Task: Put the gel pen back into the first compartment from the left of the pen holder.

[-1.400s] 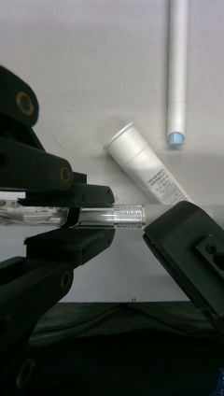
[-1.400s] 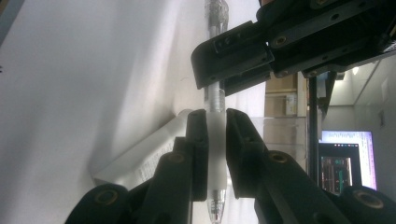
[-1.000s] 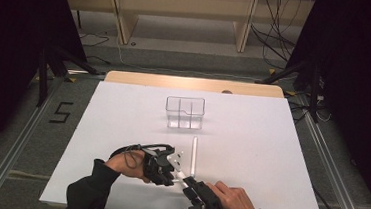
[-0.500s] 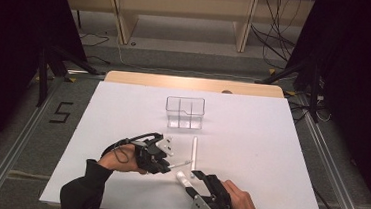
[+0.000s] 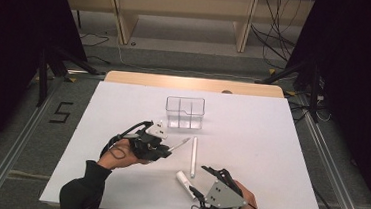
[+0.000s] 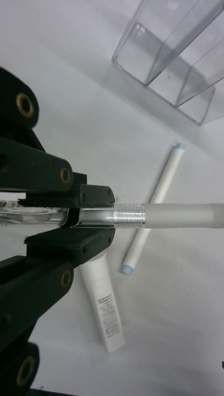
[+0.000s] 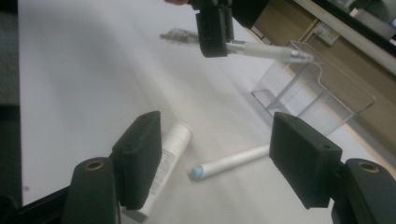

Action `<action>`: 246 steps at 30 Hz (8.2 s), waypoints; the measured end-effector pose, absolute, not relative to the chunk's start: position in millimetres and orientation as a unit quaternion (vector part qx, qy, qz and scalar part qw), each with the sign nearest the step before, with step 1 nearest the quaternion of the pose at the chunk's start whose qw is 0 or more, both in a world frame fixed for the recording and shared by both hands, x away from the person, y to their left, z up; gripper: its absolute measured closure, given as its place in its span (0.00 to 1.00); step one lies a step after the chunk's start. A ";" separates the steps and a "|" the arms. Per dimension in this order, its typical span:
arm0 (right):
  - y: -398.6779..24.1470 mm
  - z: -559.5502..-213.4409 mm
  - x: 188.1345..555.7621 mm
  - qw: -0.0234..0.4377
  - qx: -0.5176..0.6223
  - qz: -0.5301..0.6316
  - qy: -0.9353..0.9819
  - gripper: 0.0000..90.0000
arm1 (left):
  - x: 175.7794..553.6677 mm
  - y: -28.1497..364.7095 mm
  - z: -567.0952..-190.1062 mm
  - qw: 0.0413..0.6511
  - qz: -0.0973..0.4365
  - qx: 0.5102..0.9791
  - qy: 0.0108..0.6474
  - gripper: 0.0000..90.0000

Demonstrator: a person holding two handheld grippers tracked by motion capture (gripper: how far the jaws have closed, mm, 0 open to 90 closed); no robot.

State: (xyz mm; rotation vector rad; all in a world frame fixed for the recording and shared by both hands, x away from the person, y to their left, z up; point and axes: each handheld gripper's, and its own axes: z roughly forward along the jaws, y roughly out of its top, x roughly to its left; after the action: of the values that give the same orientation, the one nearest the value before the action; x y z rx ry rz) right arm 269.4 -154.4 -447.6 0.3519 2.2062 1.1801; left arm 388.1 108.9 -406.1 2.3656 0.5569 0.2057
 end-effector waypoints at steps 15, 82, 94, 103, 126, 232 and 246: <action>-186.2 -445.9 283.5 0.194 0.261 0.526 0.786 0.29 | 395.5 120.9 -399.6 0.404 0.106 0.865 0.277 0.88; -206.9 -455.3 275.3 0.181 0.308 0.534 0.767 0.26 | 495.5 107.1 -376.7 0.534 0.201 0.692 0.441 0.87; -205.3 -455.7 274.8 0.179 0.306 0.532 0.769 0.26 | 509.6 103.8 -384.2 0.532 0.202 0.687 0.451 0.87; -204.9 -455.6 274.2 0.179 0.303 0.534 0.769 0.26 | 516.4 100.3 -390.3 0.526 0.210 0.687 0.456 0.87; -203.5 -456.0 273.8 0.177 0.299 0.532 0.772 0.27 | 521.5 94.3 -401.6 0.517 0.209 0.692 0.458 0.87; -211.3 -459.4 280.8 0.194 0.354 0.502 0.765 0.26 | 400.3 96.6 -419.3 0.451 0.152 0.754 0.453 0.23; -214.2 -460.4 281.9 0.195 0.359 0.501 0.763 0.26 | 396.6 89.9 -421.3 0.446 0.147 0.755 0.458 0.22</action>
State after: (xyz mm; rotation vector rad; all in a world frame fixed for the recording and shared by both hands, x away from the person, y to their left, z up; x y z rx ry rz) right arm 281.9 -214.2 -460.4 1.0071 2.1375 1.4042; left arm 396.6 89.9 -421.3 1.8691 1.1350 0.3643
